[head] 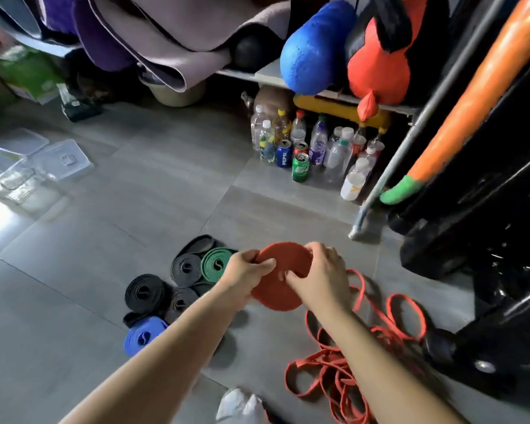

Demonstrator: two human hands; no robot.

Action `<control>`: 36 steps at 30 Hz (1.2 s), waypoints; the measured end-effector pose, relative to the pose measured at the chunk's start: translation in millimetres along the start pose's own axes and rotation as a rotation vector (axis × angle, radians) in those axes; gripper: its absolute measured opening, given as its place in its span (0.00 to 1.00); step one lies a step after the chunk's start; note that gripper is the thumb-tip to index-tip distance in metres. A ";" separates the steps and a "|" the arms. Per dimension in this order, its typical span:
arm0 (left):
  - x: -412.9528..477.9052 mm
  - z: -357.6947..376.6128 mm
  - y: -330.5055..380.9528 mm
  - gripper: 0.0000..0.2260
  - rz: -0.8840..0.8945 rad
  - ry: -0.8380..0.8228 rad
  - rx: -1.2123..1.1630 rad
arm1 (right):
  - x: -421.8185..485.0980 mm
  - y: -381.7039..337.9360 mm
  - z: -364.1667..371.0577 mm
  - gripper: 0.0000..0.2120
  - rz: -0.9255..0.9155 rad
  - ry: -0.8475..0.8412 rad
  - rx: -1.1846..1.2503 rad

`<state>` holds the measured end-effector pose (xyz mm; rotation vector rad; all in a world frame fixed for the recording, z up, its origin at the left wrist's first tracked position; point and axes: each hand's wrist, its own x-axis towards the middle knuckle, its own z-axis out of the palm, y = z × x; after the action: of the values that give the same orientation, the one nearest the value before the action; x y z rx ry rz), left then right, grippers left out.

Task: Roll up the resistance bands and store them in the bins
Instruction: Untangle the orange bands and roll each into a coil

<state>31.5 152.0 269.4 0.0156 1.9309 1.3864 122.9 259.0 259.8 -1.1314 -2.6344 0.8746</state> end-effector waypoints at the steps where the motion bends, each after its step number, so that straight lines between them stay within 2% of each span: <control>1: 11.3 -0.1 -18.3 0.02 -0.043 0.010 -0.029 | 3.1 6.3 18.2 0.29 0.006 -0.032 -0.011; 3: 31.3 -0.3 -54.7 0.01 -0.146 0.024 -0.096 | 7.4 19.4 54.0 0.28 0.006 -0.121 -0.047; 7: 63.6 1.9 -123.1 0.04 -0.376 0.022 -0.186 | 9.2 48.9 118.5 0.26 0.029 -0.251 -0.165; 10: 87.1 2.6 -159.6 0.07 -0.469 0.043 -0.202 | 18.3 66.9 160.9 0.25 0.062 -0.324 -0.197; 14: 117.2 -4.1 -192.9 0.21 -0.388 0.153 -0.100 | 50.7 77.0 208.1 0.25 0.052 -0.442 -0.279; 20: 126.2 -28.4 -241.1 0.11 -0.190 0.369 0.295 | 76.2 85.3 261.7 0.25 -0.057 -0.593 -0.394; 23: 113.9 -38.9 -261.2 0.08 -0.156 0.532 0.283 | 62.7 90.5 272.8 0.25 -0.139 -0.648 -0.442; 26: 96.9 -44.6 -280.4 0.11 -0.274 0.620 0.217 | 38.5 92.8 279.0 0.24 -0.217 -0.697 -0.472; 28: 85.7 -44.3 -291.4 0.14 -0.306 0.587 0.250 | 24.1 90.6 284.5 0.23 -0.252 -0.708 -0.463; 30: 77.8 -41.9 -295.5 0.15 -0.237 0.499 0.346 | 15.7 84.3 292.2 0.22 -0.260 -0.693 -0.446; 34: 76.1 -38.5 -303.6 0.17 -0.003 0.305 0.757 | 10.1 73.1 301.4 0.21 -0.270 -0.630 -0.420; 36: 76.0 -38.7 -308.0 0.17 0.029 0.244 0.895 | 10.5 74.3 299.8 0.20 -0.272 -0.650 -0.409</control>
<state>76.3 24.3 -20.2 0.3109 2.6106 0.4509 57.8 170.3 -29.0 -0.5715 -3.5154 0.7601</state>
